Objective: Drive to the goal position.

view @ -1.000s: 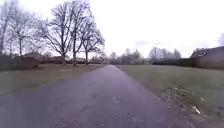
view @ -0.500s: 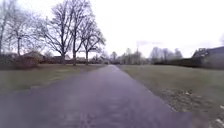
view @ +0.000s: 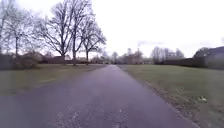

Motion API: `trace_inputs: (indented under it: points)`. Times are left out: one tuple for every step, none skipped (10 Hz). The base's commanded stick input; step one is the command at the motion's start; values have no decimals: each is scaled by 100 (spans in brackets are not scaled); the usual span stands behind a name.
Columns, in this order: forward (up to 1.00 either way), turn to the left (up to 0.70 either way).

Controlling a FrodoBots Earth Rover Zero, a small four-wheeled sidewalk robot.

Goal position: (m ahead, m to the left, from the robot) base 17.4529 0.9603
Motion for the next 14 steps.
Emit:
trace_inputs:
  points:
    - [100, -20]
    - [100, -34]
    - [100, -39]
    - [100, -24]
    - [100, -6]
    - [100, 0]
    - [100, 0]
    - [100, 0]
    - [100, 0]
    - [100, 0]
    - [100, 0]
    - [100, 0]
    - [100, 0]
    - [100, 0]
